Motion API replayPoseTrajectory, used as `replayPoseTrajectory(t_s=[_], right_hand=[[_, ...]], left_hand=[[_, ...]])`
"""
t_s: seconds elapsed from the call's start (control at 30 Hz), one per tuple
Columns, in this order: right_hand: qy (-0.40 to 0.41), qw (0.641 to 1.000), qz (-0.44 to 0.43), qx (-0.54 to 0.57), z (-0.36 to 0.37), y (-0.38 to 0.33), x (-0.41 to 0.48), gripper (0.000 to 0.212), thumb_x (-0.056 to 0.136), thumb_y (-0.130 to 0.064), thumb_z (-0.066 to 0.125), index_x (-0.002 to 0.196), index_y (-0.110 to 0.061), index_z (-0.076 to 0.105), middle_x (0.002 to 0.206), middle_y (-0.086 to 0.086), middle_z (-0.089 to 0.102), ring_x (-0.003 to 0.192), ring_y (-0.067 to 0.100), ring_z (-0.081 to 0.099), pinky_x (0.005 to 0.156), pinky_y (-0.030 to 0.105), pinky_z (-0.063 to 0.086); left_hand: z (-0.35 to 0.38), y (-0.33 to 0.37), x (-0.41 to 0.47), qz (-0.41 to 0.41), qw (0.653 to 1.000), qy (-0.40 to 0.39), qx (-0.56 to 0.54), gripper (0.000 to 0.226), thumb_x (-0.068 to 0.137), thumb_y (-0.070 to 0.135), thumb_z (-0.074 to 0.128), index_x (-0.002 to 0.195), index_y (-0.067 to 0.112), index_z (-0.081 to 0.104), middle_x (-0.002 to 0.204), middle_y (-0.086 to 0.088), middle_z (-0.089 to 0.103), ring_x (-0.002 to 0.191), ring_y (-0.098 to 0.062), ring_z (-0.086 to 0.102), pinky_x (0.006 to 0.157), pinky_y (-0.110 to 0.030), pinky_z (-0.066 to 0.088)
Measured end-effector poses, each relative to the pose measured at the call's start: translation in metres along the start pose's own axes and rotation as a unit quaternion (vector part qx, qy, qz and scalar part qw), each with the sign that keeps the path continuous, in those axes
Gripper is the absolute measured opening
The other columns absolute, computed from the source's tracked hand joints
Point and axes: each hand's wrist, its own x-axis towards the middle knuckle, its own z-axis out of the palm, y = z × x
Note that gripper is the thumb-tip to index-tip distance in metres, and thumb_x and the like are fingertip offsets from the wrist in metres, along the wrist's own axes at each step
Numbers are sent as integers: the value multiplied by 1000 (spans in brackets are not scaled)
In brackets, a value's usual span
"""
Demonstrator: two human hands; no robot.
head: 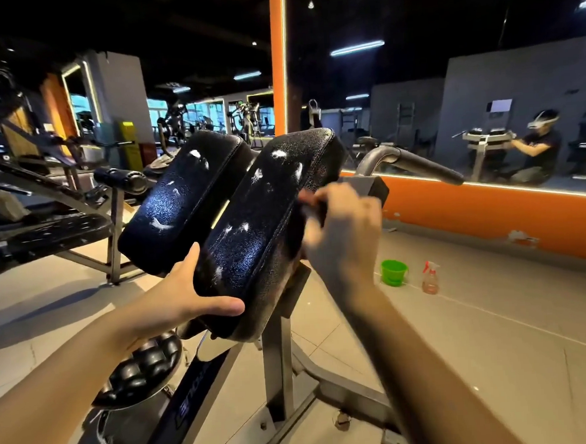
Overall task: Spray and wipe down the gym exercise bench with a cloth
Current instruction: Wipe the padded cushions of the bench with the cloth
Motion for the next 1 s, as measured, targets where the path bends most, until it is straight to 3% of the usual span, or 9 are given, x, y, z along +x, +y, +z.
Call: replayPoseTrajectory(t_s=[0.1,0.23,0.4,0.47,0.57,0.67,0.77,0.9,1.0], right_hand=[[28,997,41,-60,5,19,60,6,90,-16,67,90,-11,65,88,10,67,71,20,39,78,29,21],[3,998,46,-35,0,6,24,8,88,-16,71,89,-11,64,86,9,65,74,24,43,78,32,29],[-83,992,-95,4,-18,-29,-81,9,86,-17,74,88,-13,66,82,4,65,74,21,51,81,34,41],[-80,991,-110,-17,-14,-13,-48,12,83,-15,75,87,-12,64,82,7,64,69,26,52,78,39,41],[-5,997,-42,-69,-6,13,36,10,83,-11,72,87,-9,63,84,12,65,71,31,56,80,41,42],[-16,996,-7,-92,-2,21,62,13,88,-19,70,92,-8,65,89,10,67,75,27,52,86,37,35],[-38,998,16,-43,-6,2,1,10,89,-21,69,89,-14,62,86,6,63,78,28,51,79,30,25],[-99,993,-59,37,-16,-39,-107,12,89,-21,73,90,-16,62,82,1,62,76,15,42,73,32,43],[-113,986,-121,35,-15,-27,-88,10,91,-20,70,89,-13,64,82,5,64,72,22,52,77,40,46]], left_hand=[[2,3,-1,3,1000,1,5,179,19,88,83,162,34,-12,172,1,7,156,-19,14,126,-44,17],[2,7,-3,-1,1000,4,12,181,16,90,80,162,34,-12,171,-1,8,155,-21,16,124,-43,19],[1,6,-2,-2,1000,1,24,181,17,93,78,162,34,-13,172,-2,4,157,-22,11,126,-46,18],[1,6,-2,-3,1000,-2,18,180,19,91,80,162,34,-13,172,-1,4,157,-21,12,126,-45,18],[2,8,-4,-6,1000,-5,11,182,16,89,80,162,34,-13,172,-2,4,157,-22,12,125,-44,17],[2,9,-4,-5,1000,-4,9,183,15,89,80,162,32,-12,172,-3,5,157,-22,13,125,-44,17],[1,8,-4,-7,1000,-4,9,182,16,90,80,162,33,-12,172,-2,5,156,-22,13,125,-44,18],[3,5,-2,-5,1000,10,15,181,15,92,78,163,34,-10,172,-3,3,157,-20,9,125,-44,15],[2,3,-1,-7,1000,6,9,179,19,89,81,162,34,-11,172,-2,3,157,-20,7,127,-47,14]])
